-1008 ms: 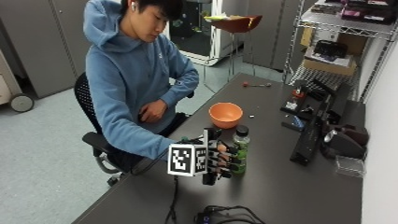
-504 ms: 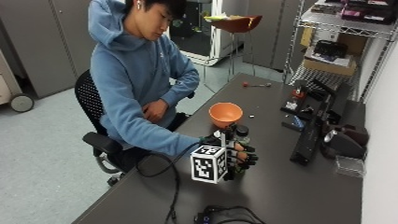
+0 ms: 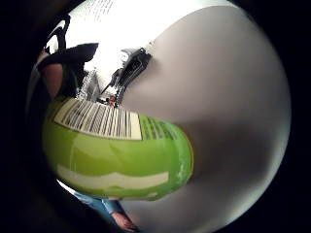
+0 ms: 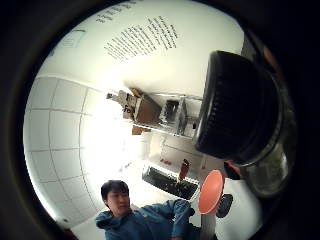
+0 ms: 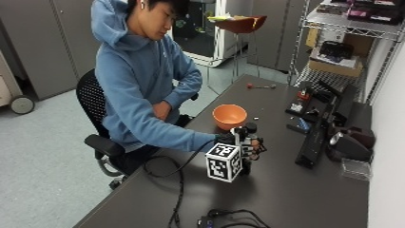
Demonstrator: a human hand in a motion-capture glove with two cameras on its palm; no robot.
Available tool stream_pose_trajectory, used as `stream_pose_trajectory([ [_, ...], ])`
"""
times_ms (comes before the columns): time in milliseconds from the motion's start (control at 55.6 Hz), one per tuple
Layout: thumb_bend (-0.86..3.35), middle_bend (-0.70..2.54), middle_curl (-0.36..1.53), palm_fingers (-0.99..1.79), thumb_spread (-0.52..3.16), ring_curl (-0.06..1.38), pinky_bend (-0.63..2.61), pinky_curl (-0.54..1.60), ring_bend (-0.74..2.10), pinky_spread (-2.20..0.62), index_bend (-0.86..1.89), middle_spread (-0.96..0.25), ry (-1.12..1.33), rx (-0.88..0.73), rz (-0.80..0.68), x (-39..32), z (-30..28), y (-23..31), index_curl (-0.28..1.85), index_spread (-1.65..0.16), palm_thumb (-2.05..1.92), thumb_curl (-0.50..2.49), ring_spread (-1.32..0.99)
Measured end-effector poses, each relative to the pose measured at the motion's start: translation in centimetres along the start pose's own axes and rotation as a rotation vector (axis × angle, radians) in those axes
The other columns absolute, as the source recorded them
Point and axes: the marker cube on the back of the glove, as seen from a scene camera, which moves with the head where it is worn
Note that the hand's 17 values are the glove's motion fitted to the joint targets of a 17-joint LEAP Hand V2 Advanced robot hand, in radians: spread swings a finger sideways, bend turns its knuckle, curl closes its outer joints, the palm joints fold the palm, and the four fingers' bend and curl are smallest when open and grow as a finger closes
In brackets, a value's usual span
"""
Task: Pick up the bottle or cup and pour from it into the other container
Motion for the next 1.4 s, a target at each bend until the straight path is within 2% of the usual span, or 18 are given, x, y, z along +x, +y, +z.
stream_pose_trajectory([
  [198,-0.03,0.40,0.48,1.14,0.20,0.42,0.33,0.37,0.57,-0.14,0.14,-0.08,0.069,-0.090,-0.027,-1.8,1.1,0.2,0.32,-0.16,1.16,0.63,-0.16],
  [540,-0.03,0.41,0.52,1.18,0.06,0.47,0.34,0.41,0.59,-0.21,0.15,-0.09,0.330,-0.318,-0.178,-8.0,4.0,0.8,0.36,-0.16,1.15,0.68,-0.19],
  [828,-0.03,0.41,0.53,1.18,0.01,0.49,0.35,0.43,0.60,-0.22,0.15,-0.10,0.678,-0.554,-0.307,-12.2,7.2,2.3,0.39,-0.16,1.14,0.70,-0.19],
  [1008,-0.03,0.41,0.54,1.18,0.01,0.49,0.35,0.43,0.60,-0.23,0.15,-0.10,0.929,-0.691,-0.327,-13.3,8.8,3.1,0.40,-0.16,1.14,0.71,-0.19],
  [1404,-0.03,0.41,0.54,1.17,0.00,0.50,0.36,0.44,0.59,-0.22,0.14,-0.10,1.441,-0.829,-0.446,-14.1,11.2,4.7,0.41,-0.16,1.13,0.72,-0.19],
])
